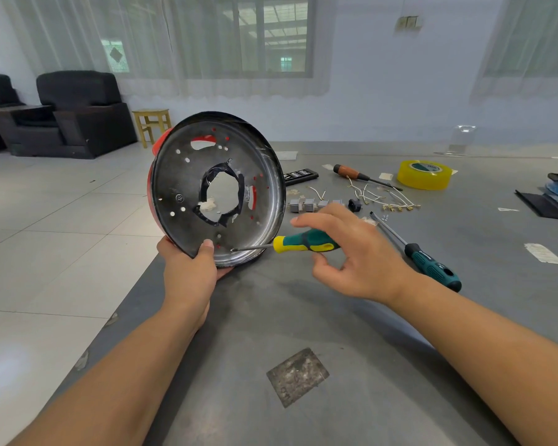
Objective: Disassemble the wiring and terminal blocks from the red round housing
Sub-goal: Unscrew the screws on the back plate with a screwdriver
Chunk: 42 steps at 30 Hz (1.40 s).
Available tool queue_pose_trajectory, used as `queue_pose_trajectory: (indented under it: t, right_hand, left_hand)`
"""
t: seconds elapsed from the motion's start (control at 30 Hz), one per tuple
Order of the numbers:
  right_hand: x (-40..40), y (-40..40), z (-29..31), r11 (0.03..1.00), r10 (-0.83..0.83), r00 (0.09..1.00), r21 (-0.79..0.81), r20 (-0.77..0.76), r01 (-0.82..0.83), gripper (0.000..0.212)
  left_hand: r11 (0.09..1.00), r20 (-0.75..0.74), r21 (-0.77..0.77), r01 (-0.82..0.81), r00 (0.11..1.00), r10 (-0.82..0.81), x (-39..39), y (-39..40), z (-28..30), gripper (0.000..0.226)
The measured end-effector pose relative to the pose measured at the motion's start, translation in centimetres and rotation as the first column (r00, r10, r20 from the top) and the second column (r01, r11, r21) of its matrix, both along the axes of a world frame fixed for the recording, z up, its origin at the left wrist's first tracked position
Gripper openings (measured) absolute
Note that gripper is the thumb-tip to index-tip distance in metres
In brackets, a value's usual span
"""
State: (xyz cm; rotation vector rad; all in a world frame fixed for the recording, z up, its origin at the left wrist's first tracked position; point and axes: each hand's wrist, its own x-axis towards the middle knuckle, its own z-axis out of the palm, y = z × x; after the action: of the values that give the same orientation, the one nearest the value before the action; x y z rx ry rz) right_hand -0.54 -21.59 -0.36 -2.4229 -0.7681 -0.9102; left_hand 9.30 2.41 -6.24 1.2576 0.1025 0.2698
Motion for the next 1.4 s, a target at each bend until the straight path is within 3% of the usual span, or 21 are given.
queue_pose_trajectory:
  t: [0.07,0.17,0.23,0.4,0.57,0.73,0.9,0.97,1.03,1.23,1.3,1.4]
  right_hand:
    - [-0.2,0.0,-0.1,0.999,0.034,0.999,0.036,-0.029,-0.033,0.050]
    - [0.1,0.3,-0.3,0.980,-0.199,0.979,0.034,0.049,0.198,0.044]
    - [0.4,0.5,-0.5,0.965,-0.262,0.962,0.052,0.074,0.258,0.040]
    - [0.0,0.6,-0.6,0.979,-0.031,0.999,0.199,-0.034,0.037,0.046]
    - [0.8,0.6,-1.0,0.943,-0.280,0.958,0.169,-0.065,0.287,0.042]
    - [0.3,0.2,-1.4,0.963,-0.024,0.995,0.265,-0.095,0.049,0.049]
    - [1.1,0.3,-1.6,0.920,-0.240,0.957,0.277,-0.165,0.278,0.031]
    - [0.8,0.2,-1.5,0.923,-0.151,0.974,0.330,-0.169,0.200,0.027]
    - [0.4,0.1,-1.4,0.945,-0.068,0.986,0.308,-0.151,0.113,0.040]
    - [0.9,-0.1,-1.6,0.903,-0.231,0.939,0.303,-0.253,0.304,0.031]
    - [0.8,0.1,-1.9,0.889,-0.188,0.954,0.373,-0.232,0.266,0.022]
    - [0.7,0.3,-2.1,0.865,-0.102,0.959,0.453,-0.263,0.216,0.034]
  left_hand:
    - [1.000,-0.003,0.004,-0.001,1.000,0.001,0.0,0.0,0.0,0.038]
    - [1.000,-0.003,0.007,-0.001,1.000,0.001,0.0,0.0,0.0,0.039]
    - [1.000,-0.001,0.003,0.001,1.000,-0.001,0.0,0.1,0.0,0.038]
    - [1.000,-0.015,0.005,0.002,1.000,-0.002,-0.1,0.1,0.2,0.038]
    - [1.000,-0.010,-0.003,0.003,1.000,-0.003,-0.2,0.1,0.3,0.038]
    - [1.000,-0.017,0.014,0.002,1.000,-0.002,-0.2,0.1,0.4,0.038]
    - [1.000,-0.025,0.001,0.006,1.000,-0.006,-0.3,0.1,0.4,0.039]
    - [1.000,-0.024,0.002,0.009,1.000,-0.009,-0.3,0.1,0.5,0.039]
    - [1.000,-0.020,0.001,0.012,1.000,-0.012,-0.3,0.1,0.5,0.039]
    - [1.000,-0.010,-0.015,0.017,1.000,-0.017,-0.4,0.1,0.4,0.040]
    - [1.000,-0.012,-0.019,0.020,1.000,-0.020,-0.4,0.1,0.4,0.040]
    - [1.000,-0.015,-0.018,0.021,1.000,-0.021,-0.4,0.1,0.5,0.039]
